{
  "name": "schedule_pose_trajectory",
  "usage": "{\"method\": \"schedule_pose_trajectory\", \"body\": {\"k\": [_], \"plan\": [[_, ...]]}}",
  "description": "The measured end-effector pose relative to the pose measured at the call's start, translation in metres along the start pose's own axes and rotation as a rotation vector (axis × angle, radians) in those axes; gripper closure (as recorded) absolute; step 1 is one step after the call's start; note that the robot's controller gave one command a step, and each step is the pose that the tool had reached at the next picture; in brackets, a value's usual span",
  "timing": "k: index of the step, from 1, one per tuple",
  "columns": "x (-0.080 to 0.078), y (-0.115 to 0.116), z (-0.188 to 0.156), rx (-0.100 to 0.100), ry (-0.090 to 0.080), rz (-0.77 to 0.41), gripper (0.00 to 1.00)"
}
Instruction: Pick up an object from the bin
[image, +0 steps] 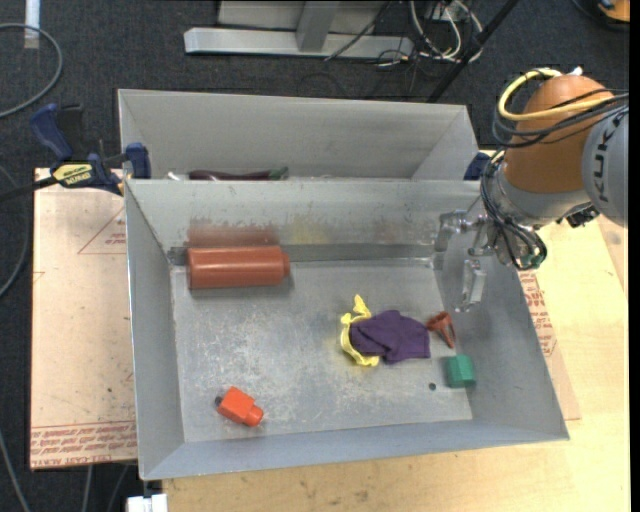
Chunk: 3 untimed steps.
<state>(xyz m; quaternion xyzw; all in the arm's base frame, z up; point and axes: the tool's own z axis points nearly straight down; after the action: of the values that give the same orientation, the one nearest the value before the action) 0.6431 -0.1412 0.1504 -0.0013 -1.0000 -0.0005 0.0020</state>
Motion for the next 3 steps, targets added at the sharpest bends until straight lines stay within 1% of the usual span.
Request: {"method": "schedule_pose_trajectory", "body": {"k": [1, 2, 3], "plan": [[-0.001, 0.000, -0.005, 0.001, -0.006, -0.002, 0.00], [0.029, 0.023, 0.044, 0.001, -0.010, 0.013, 0.00], [0.012, 0.048, 0.080, 0.001, -0.010, -0.198, 1.00]]}}
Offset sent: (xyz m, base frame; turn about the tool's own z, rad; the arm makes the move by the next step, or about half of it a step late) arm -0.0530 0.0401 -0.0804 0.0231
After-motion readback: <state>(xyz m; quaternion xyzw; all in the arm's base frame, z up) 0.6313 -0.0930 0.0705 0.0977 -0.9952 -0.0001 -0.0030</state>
